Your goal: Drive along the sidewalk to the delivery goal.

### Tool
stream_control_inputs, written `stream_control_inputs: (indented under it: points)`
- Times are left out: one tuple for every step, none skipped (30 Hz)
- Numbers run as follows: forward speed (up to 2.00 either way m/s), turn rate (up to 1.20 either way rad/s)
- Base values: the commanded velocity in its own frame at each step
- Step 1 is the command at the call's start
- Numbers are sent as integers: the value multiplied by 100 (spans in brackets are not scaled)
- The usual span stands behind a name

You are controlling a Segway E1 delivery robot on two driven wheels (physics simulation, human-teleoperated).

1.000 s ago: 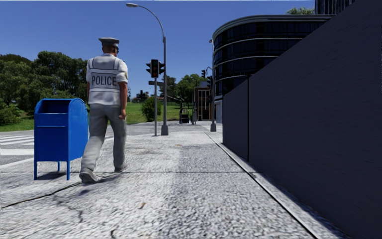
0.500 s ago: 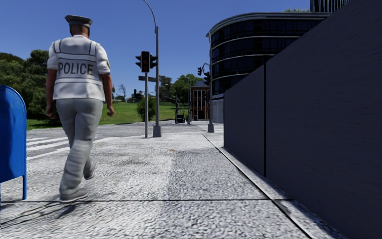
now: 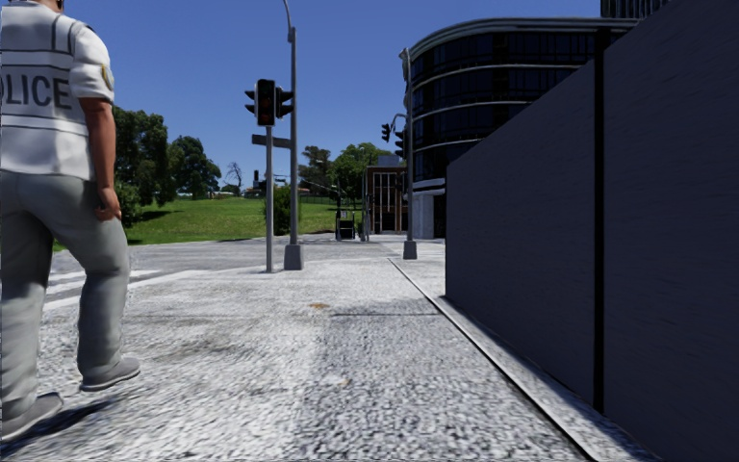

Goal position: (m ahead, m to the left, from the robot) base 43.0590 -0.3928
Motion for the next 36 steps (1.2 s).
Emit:
stream_control_inputs:
  points:
    - [200, 0]
    - [200, 0]
    - [200, 0]
    - [200, 0]
    - [200, -5]
    - [200, -24]
    - [200, -29]
    - [200, -29]
    - [200, -30]
    - [200, -19]
    - [200, 0]
    - [200, 0]
    - [200, 0]
    - [200, 0]
    - [200, 0]
    - [200, 0]
    - [200, 0]
    - [200, 0]
    - [200, 0]
    - [200, 0]
    - [200, 0]
    - [200, 0]
    - [200, 0]
    - [200, 0]
    - [200, 0]
    - [200, 0]
    - [200, 0]
    - [200, 0]
    - [200, 0]
    - [200, 0]
    - [200, 0]
    - [200, 0]
    - [200, 0]
    - [200, 0]
    - [200, 0]
    - [200, 0]
